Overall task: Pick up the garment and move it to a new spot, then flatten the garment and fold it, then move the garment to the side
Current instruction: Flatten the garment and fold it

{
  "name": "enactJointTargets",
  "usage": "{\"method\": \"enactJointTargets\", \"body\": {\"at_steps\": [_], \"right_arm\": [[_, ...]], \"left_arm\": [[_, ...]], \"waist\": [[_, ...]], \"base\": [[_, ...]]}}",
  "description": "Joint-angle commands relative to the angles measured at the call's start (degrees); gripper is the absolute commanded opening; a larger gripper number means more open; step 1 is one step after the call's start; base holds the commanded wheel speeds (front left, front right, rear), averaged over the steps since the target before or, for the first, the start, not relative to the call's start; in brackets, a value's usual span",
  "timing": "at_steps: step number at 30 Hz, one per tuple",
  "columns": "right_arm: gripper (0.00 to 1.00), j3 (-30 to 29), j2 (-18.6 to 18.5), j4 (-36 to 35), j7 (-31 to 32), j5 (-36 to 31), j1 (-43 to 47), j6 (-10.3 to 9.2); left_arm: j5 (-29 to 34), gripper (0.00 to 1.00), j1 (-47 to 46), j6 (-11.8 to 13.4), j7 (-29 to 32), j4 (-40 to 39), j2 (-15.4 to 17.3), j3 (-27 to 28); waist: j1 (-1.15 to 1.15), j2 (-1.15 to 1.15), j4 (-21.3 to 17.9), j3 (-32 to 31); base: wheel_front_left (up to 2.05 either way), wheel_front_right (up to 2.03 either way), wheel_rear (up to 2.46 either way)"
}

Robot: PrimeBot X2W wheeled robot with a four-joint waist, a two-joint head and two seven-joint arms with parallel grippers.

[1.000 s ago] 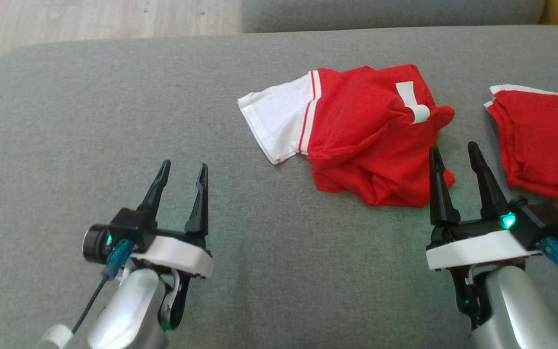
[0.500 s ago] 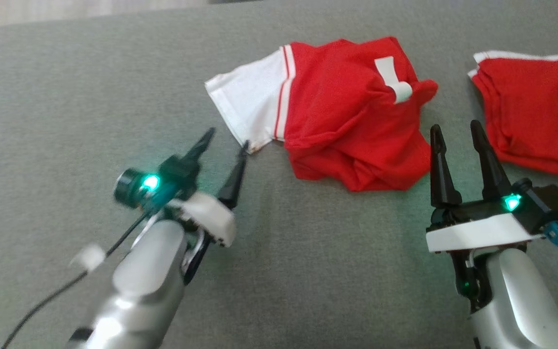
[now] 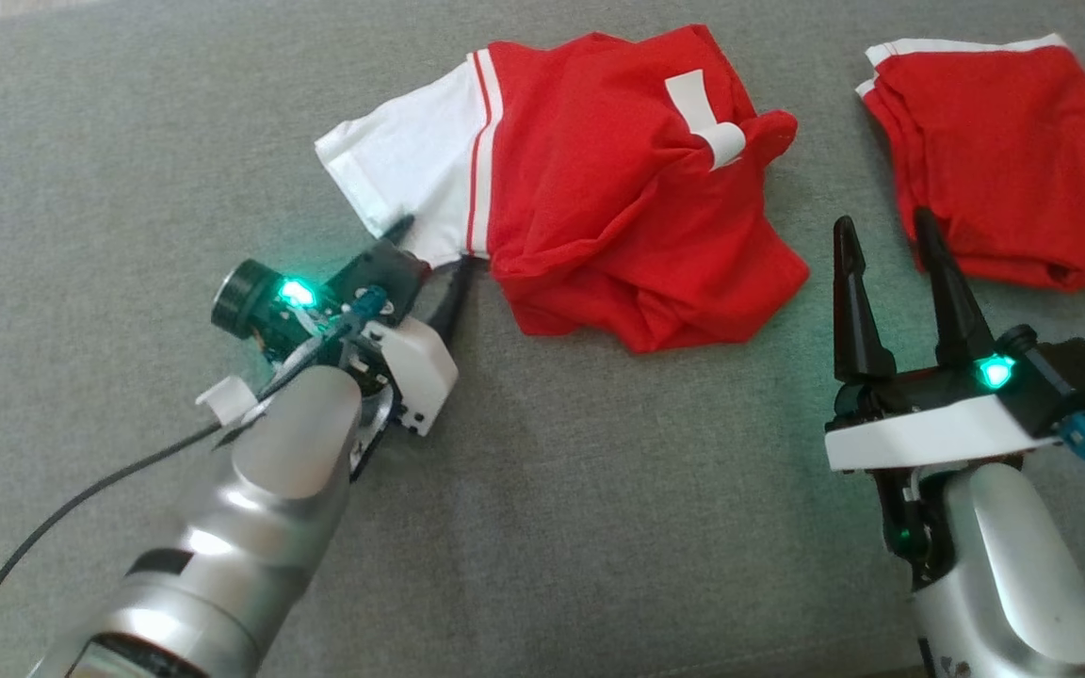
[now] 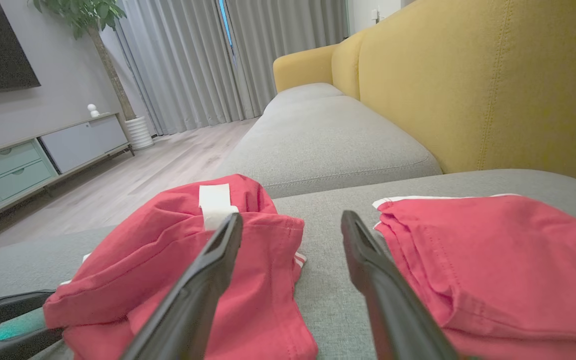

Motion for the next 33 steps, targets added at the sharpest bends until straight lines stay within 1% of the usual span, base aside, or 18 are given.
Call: {"method": "enactJointTargets", "body": {"at_steps": [1,3,7,12,14,19,24,27,28,30,33], "right_arm": [[1.00,1.16,-0.13,-1.93,-0.37,0.42,-1.18,0.21],[1.00,0.97,-0.12,-1.91,-0.37,0.41,-1.00,0.21],[1.00,1.08,-0.12,-1.74,-0.37,0.13,-0.66,0.21],[1.00,1.26,-0.12,-1.38,-0.37,-0.31,-0.11,0.21],[1.00,1.50,-0.12,-1.19,-0.37,-0.46,0.12,0.21],[1.00,1.42,-0.12,-0.98,-0.37,-0.64,0.62,0.21],[1.00,1.96,-0.12,-0.98,-0.37,-0.30,0.40,0.21],[1.00,2.44,-0.12,-1.30,-0.37,0.28,0.09,0.21],[1.00,2.44,-0.12,-1.30,-0.37,0.28,0.09,0.21],[1.00,2.98,-0.12,-1.51,-0.37,0.67,-0.23,0.21],[1.00,4.05,-0.12,-1.76,-0.37,1.53,-1.24,0.21]], "left_arm": [[0.05,0.00,-1.13,0.66,-0.49,0.28,1.21,1.55],[-0.50,0.00,-1.53,1.05,-2.13,1.22,1.00,2.02],[-2.27,0.00,-1.97,2.66,-7.18,1.60,0.78,4.11],[-3.86,0.00,-1.35,4.85,-10.01,-1.25,1.14,6.81],[-4.23,0.00,-0.68,5.68,-10.23,-4.22,1.42,8.00],[-3.35,0.00,2.31,8.17,-10.29,-17.33,3.18,11.53],[-2.17,0.00,2.49,9.69,-10.30,-27.10,5.70,14.36],[-1.06,0.00,-0.12,9.56,-9.10,-30.27,7.79,14.49],[-1.06,0.00,-0.12,9.56,-9.10,-30.27,7.79,14.49],[-0.02,0.00,-3.18,8.95,-6.34,-31.64,9.36,14.10],[1.77,0.00,-8.53,6.95,-0.22,-31.51,11.70,12.68]], "waist": [[-0.01,0.00,-0.02,-0.04],[-0.01,0.00,0.19,-0.30],[-0.01,0.00,1.25,-1.40],[-0.01,0.00,3.32,-3.48],[-0.01,0.00,4.08,-4.29],[-0.01,0.00,5.76,-5.61],[-0.01,0.00,5.72,-5.83],[-0.01,0.00,5.04,-5.33],[-0.01,0.00,5.04,-5.33],[-0.01,0.00,4.24,-4.67],[-0.01,0.00,2.46,-3.23]], "base": [[0.00,0.00,0.00],[0.00,0.00,0.00],[0.00,0.00,0.00],[0.00,0.00,0.00],[0.00,0.00,0.00],[0.00,0.00,0.00],[0.00,0.00,0.00],[0.00,0.00,0.00],[0.00,0.00,0.00],[0.00,0.00,0.00],[0.00,0.00,0.00]]}}
